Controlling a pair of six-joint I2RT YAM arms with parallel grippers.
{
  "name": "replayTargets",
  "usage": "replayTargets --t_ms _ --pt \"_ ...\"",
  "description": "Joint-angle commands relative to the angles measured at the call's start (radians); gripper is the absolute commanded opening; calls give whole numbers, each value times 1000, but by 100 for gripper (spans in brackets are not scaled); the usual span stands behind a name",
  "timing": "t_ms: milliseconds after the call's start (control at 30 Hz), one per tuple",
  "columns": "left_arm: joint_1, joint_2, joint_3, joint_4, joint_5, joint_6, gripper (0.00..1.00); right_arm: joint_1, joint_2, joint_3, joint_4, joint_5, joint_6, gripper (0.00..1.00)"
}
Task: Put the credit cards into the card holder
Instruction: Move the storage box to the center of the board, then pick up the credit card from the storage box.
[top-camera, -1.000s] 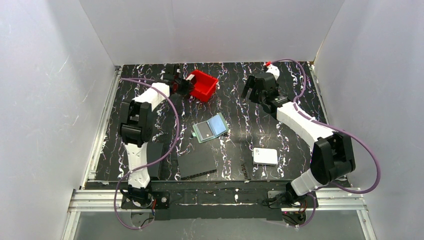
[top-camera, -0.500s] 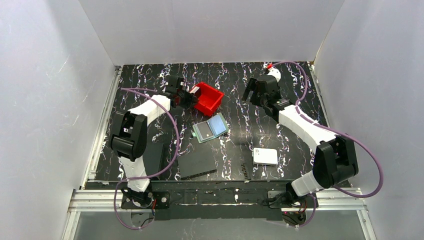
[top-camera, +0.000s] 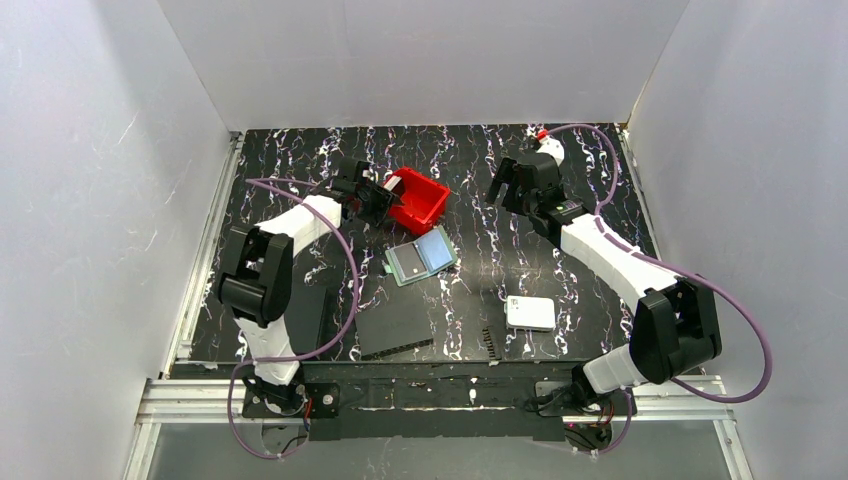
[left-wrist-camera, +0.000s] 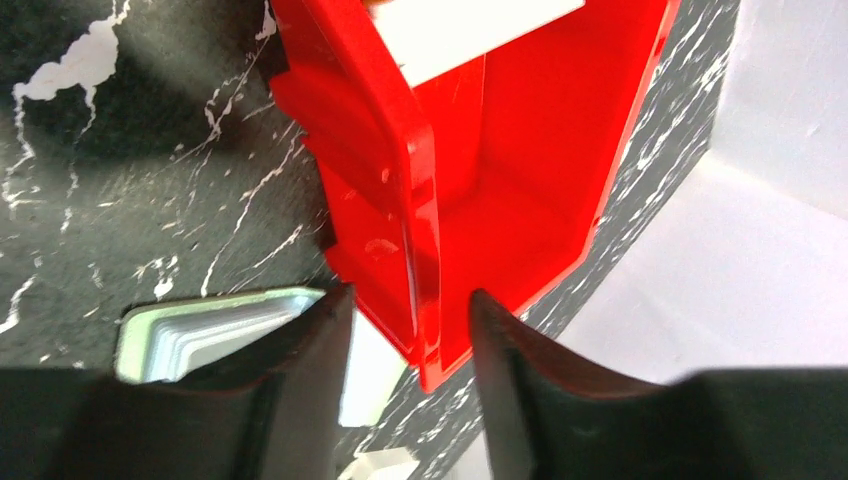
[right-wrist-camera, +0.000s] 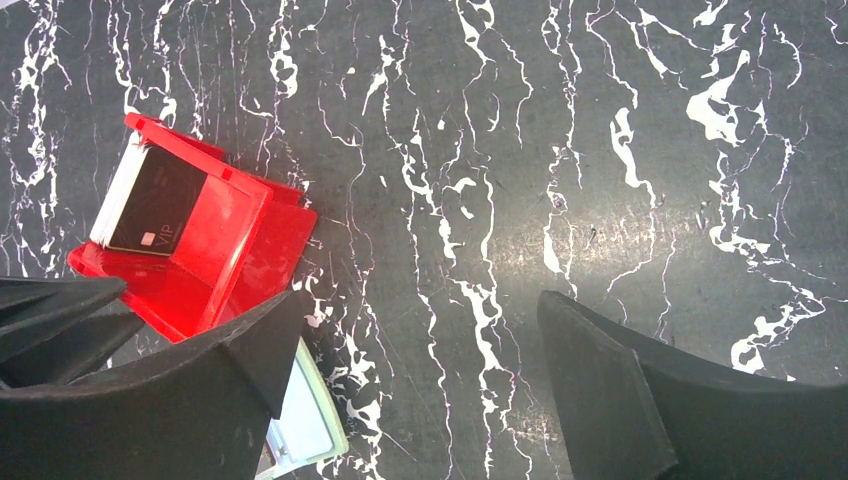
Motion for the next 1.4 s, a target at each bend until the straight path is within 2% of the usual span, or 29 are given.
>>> replayTargets --t_ms 0,100,200,267,400,500,633,700,733,800,933,1033,1133,1367 --pt "9 -137 5 -127 34 136 49 -3 -35 14 21 5 -15 96" --pt "24 -239 -16 -204 30 269 60 -3 -32 22 14 -3 -27 96" --pt "39 -358 -29 -235 10 488 76 -3 -26 29 10 -39 -58 96" --pt "45 -397 4 -260 0 685 87 -1 -11 37 10 -93 -102 97" --pt "45 -292 230 -419 -9 1065 94 1 16 53 17 -246 -182 97" --pt "45 -144 415 -540 -32 1198 97 5 17 41 43 -309 -196 97" --pt "45 -4 589 -581 -100 1243 98 6 6 12 61 -336 -200 97" --pt "37 102 721 -610 -124 1279 90 6 0 7 55 -325 -207 97" --pt "33 191 819 -667 -80 1300 88 6 -3 7 54 -324 -211 97" --pt "-3 321 977 -759 -119 1368 89 6 10 4 68 -342 -209 97" --pt "-51 467 1112 -820 -208 1418 93 7 18 4 71 -359 -207 97" --pt "-77 534 1138 -819 -262 1456 96 6 30 2 76 -364 -205 97" --pt "-79 570 1149 -819 -287 1457 90 7 35 2 77 -364 -204 97" --pt "-80 613 1158 -810 -338 1458 88 6 44 3 75 -362 -207 97"
